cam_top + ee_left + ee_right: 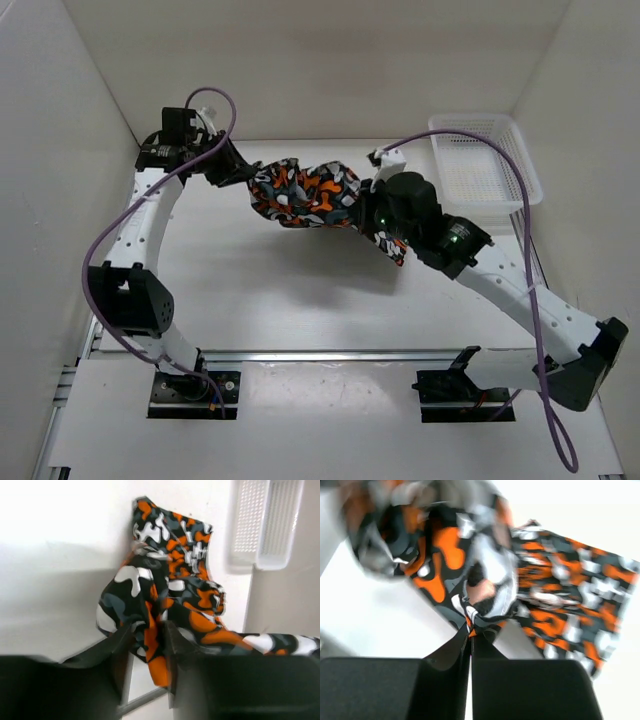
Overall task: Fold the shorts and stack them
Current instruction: Flatten the shorts out
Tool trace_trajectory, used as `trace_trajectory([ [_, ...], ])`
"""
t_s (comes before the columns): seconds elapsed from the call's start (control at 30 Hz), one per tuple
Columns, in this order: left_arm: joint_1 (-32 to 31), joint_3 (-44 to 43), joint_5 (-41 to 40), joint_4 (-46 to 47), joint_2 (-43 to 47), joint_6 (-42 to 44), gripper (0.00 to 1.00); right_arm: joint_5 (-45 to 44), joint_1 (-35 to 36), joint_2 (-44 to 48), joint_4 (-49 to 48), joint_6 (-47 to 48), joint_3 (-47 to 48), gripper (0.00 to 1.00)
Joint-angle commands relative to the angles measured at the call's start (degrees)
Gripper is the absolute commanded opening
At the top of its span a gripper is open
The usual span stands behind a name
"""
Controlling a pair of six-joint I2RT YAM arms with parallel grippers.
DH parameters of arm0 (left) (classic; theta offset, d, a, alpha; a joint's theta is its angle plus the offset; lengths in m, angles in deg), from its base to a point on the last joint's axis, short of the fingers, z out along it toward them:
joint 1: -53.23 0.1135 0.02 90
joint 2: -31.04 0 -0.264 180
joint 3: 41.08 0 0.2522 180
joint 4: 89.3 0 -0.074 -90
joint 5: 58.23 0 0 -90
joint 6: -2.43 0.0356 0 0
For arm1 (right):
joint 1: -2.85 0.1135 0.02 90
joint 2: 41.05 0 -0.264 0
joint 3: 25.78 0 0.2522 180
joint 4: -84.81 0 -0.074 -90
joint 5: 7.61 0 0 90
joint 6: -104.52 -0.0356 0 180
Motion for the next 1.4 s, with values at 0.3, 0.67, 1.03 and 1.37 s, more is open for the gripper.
trace_trajectory([
  [0.3,14.46,-1.51,4.55,-5.40,5.60,0.02,0.96,-3.65,23.86,-18.65,-2.28,4.60,-1.72,0.67],
  [0.67,7.53,13.16,-1.69,-4.80,9.93,2.40,0.66,-3.51,8.23,-2.83,1.06,0.47,-13.85,0.55],
  [1.03,-11.98,20.29,-11.37,-2.60,3.87,-0.50,0.91,23.47,-6.82,-18.10,4.93,-7.72,-10.96,0.61],
  [1.37,-14.54,33.02,-17.17,-0.49,3.95,-6.12,0.91,31.84,-4.80,-32.26,2.47,-8.24,0.20,0.72],
])
